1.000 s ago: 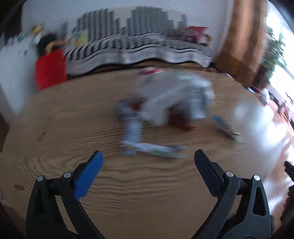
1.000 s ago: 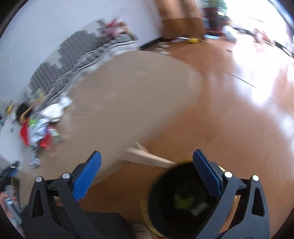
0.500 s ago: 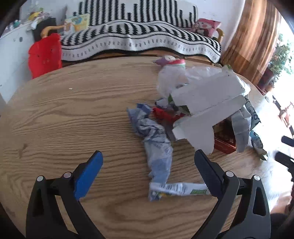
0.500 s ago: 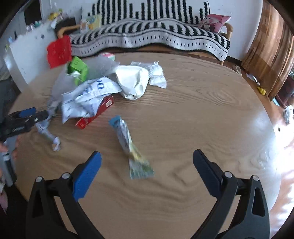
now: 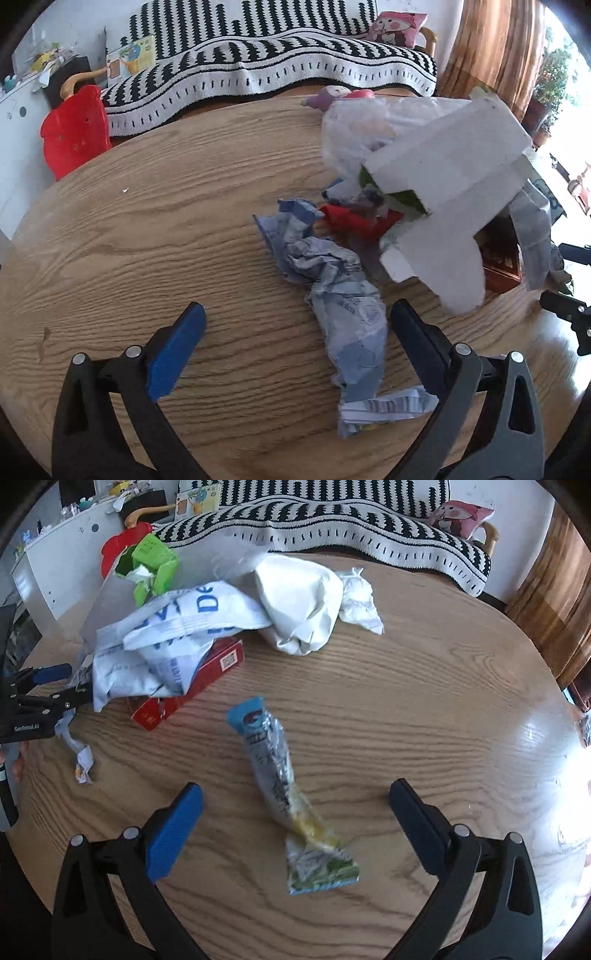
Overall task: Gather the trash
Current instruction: 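Grasp crumpled blue paper with left tool while right tool grasps blue-capped wrapper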
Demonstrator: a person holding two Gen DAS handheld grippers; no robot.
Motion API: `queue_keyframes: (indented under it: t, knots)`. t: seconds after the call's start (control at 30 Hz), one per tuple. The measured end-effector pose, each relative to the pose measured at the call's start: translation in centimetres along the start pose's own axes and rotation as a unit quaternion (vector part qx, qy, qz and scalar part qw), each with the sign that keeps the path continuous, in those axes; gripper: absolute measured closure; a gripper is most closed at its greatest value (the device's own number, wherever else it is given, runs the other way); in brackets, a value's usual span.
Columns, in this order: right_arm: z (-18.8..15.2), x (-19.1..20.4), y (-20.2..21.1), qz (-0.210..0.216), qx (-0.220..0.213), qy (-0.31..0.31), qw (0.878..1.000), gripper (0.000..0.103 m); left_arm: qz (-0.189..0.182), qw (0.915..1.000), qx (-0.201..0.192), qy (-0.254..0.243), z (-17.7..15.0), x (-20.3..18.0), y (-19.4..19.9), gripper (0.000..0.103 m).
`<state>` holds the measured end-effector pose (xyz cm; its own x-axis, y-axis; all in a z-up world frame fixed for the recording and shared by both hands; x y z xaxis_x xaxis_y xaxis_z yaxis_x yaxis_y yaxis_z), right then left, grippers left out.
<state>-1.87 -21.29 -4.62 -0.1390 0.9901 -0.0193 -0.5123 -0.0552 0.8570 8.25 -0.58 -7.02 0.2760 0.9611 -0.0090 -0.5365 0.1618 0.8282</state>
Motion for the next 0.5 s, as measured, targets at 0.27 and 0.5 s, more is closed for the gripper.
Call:
queue_keyframes:
  t: [0.27,0.5]
  knots:
    - [0.6,-0.6,-0.2,0.003,0.002,0.007,1.000,0.005,0.002,1.0000,-0.008,0.002,-0.1,-0.1,-0.1,0.006]
    - [0.5,-0.2,1.4,0.007,-0.018,0.000,1.000,0.094,0.010,0.9997,-0.016,0.012,0.0,-0.1,1.3,0.081]
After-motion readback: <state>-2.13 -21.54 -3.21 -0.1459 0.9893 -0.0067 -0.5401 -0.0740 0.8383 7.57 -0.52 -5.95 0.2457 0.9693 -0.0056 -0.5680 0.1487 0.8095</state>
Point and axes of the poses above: each gripper's, at about its wrist camera, not at the fingertips, and y roughly against the way its jaws point, x to its left, z to its top, the point moved 8 cm from there along -y, roughly the way its jaws point, and after that the axes turned 2 degrees about y, right-handed, at the moved point
